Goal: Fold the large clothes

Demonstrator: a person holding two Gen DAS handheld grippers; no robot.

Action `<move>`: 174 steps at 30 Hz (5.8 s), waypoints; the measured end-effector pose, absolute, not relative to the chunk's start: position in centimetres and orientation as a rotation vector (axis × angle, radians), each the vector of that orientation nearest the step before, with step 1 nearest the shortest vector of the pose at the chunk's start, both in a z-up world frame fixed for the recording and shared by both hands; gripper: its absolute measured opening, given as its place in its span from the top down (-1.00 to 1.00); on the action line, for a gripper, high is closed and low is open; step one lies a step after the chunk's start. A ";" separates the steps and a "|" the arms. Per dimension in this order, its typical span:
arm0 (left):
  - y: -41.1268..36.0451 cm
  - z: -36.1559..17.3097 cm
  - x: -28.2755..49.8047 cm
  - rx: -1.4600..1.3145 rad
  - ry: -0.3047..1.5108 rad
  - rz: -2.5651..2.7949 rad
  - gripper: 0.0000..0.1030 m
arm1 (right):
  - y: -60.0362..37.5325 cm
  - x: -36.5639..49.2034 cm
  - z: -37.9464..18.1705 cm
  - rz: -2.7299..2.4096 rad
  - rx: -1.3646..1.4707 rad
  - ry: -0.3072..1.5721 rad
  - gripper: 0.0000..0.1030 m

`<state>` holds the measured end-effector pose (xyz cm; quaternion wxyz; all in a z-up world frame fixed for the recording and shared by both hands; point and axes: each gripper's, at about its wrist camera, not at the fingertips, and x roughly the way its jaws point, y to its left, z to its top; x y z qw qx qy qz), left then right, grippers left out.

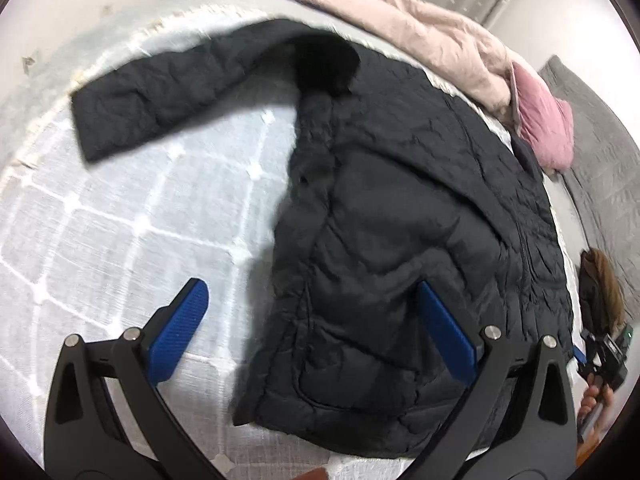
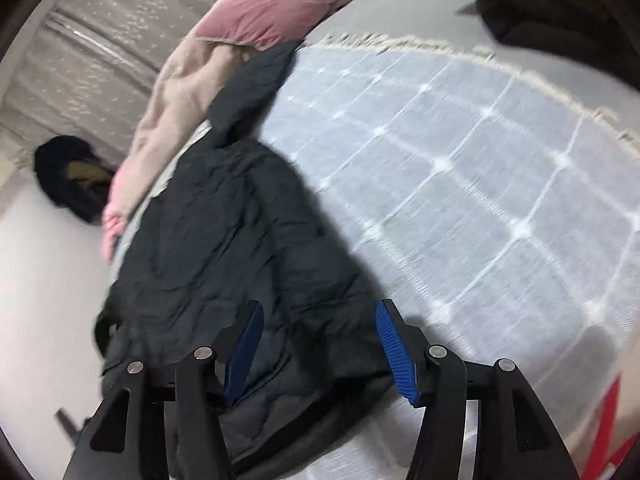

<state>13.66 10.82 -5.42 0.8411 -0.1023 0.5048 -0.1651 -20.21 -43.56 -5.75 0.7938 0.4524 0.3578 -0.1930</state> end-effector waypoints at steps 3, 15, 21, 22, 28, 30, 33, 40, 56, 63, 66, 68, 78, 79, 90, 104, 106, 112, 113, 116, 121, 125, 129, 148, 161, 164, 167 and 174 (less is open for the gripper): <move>10.6 -6.8 13.3 -0.242 1.108 -0.395 -0.87 | -43.3 -19.2 -6.5 -0.414 0.971 0.813 -0.16; 11.0 -4.0 7.1 -0.336 1.148 -0.600 0.65 | -40.2 -18.8 -3.7 -0.291 0.896 0.733 0.86; 11.8 0.7 4.2 -0.130 1.126 -0.544 0.27 | -41.7 -20.0 0.9 -0.538 0.754 0.616 0.84; 11.4 0.7 4.0 -0.003 1.118 -0.467 0.08 | -42.1 -20.1 0.6 -0.639 0.718 0.645 0.82; 11.8 0.0 6.0 0.009 1.042 -0.247 -0.36 | -43.8 -20.0 -0.4 -0.722 0.799 0.639 0.28; 10.6 0.3 6.7 -0.047 1.012 -0.338 -0.36 | -42.2 -17.9 0.4 -0.681 0.729 0.642 -0.02; 7.0 0.6 7.8 -0.024 0.939 -0.420 -0.37 | -39.1 -13.5 0.8 -0.582 0.610 0.690 -0.13; -0.2 -6.6 8.9 0.330 1.123 -0.511 -0.48 | -31.9 -4.1 -4.6 -0.335 0.414 0.945 -0.17; 7.4 -2.7 5.6 0.197 1.114 -0.573 -0.55 | -28.4 -6.0 -5.1 -0.437 0.252 1.033 -0.39; 16.3 -3.0 13.2 -0.242 1.110 -0.227 -0.60 | -27.5 -4.4 -3.9 -0.321 0.394 0.973 -0.40; 19.0 -4.4 15.6 -0.331 1.118 -0.039 -0.60 | -26.1 -2.7 -4.1 -0.284 0.427 0.983 -0.40; 20.5 -5.3 17.3 -0.381 1.117 0.021 -0.60 | -25.2 -1.4 -4.2 -0.253 0.439 0.990 -0.40; 23.7 -6.8 22.9 -0.632 1.006 0.151 -0.60 | -22.7 1.6 -5.7 -0.235 0.416 1.042 -0.40; 24.2 -7.1 23.3 -0.680 0.989 0.158 -0.60 | -22.5 1.7 -5.7 -0.237 0.413 1.045 -0.40; 27.7 -6.8 26.1 -0.762 0.870 0.379 0.89 | -22.5 2.9 -6.2 -0.253 0.412 1.053 -0.40; 31.1 -1.2 27.1 -0.427 0.748 0.555 -0.62 | -23.6 2.1 -3.8 -0.286 0.313 0.961 -0.40; 29.3 -1.6 26.5 -0.411 0.782 0.481 -0.63 | -25.0 1.5 -3.0 -0.347 0.290 0.927 -0.40; 21.9 -5.5 22.1 -0.390 1.095 0.099 -0.63 | -31.3 -2.0 -2.0 -0.514 0.358 0.884 -0.40; 20.7 -6.1 21.0 -0.394 1.137 0.029 -0.63 | -32.6 -2.7 -2.2 -0.530 0.379 0.888 -0.40; 16.7 -6.8 17.6 -0.347 1.217 -0.145 -0.63 | -35.0 -5.0 -2.7 -0.569 0.401 0.904 -0.40; 14.0 -5.7 13.4 -0.331 1.243 -0.380 -0.63 | -38.9 -8.9 -4.3 -0.592 0.445 0.949 -0.40; 12.3 -7.4 11.5 -0.353 1.351 -0.528 -0.62 | -40.9 -11.4 -6.6 -0.489 0.605 0.984 -0.40; 11.3 -6.9 10.4 -0.211 1.319 -0.509 0.42 | -40.5 -13.3 -7.2 -0.343 0.685 0.969 0.43; 10.3 -0.7 12.5 -0.070 1.092 -0.231 -0.53 | -38.3 -15.2 -3.4 -0.384 0.693 0.955 -0.34; -1.4 -3.4 14.8 -0.095 0.866 -0.379 -0.71 | -46.1 -4.4 -2.2 -0.427 0.866 0.830 -0.38; -2.5 -4.3 14.7 -0.071 0.851 -0.406 -0.71 | -50.0 0.2 -3.3 -0.481 0.867 0.812 -0.38; -2.3 -4.7 14.7 -0.074 0.860 -0.425 -0.71 | -53.6 4.4 -5.1 -0.474 0.943 0.785 -0.38; -1.4 -5.9 16.2 -0.164 0.908 -0.448 -0.71 | -59.4 13.5 -7.0 -0.444 1.033 0.758 -0.38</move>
